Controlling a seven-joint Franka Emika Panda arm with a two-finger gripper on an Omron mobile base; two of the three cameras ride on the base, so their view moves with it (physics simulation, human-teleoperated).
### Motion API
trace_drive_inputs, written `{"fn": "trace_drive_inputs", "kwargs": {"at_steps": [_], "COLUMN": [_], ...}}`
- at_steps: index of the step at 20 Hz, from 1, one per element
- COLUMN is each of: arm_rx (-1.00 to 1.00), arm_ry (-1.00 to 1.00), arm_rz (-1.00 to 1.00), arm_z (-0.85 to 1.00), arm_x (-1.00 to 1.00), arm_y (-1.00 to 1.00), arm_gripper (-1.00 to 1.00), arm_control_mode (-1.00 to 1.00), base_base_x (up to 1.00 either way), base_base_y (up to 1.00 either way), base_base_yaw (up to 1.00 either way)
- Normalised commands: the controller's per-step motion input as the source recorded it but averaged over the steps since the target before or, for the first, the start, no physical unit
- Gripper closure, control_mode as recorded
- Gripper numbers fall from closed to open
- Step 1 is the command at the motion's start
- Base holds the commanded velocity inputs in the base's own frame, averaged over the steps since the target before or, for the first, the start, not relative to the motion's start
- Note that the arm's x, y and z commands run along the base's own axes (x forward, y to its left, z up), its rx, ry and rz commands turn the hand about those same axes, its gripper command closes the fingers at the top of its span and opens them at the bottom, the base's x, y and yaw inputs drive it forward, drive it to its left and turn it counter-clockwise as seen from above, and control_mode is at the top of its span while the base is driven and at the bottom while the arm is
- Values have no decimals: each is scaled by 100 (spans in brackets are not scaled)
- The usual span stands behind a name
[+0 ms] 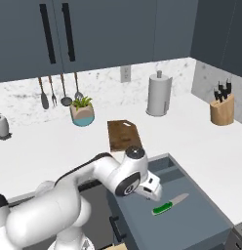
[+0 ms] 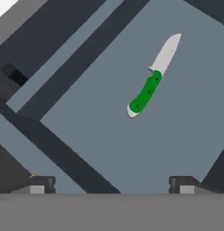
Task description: Pick up the knife from the drawer and place it on the cutting board. Then place the meat from the plate to the cutting board.
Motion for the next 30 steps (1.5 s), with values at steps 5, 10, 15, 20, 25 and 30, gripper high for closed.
{"fn": "trace_drive_inputs", "kwargs": {"at_steps": [5, 10, 15, 20, 25, 30], "arm_rx": [-17, 6, 12, 17, 1, 0], "arm_ry": [4, 16, 0, 0, 0, 6], "arm_rz": [-46, -20, -1, 0, 0, 0], "arm_z": [-5, -1, -2, -3, -4, -36], "arm_x": [0, 1, 10, 18, 27, 34], "arm_y": [-47, -44, -46, -27, -1, 0], "arm_gripper": [-100, -100, -100, -100, -100, -100], "arm_control_mode": [-100, -100, -100, -100, -100, -100], "base_base_x": [0, 0, 0, 0, 0, 0], "base_base_y": [0, 0, 0, 0, 0, 0], "base_base_yaw": [0, 0, 0, 0, 0, 0]}}
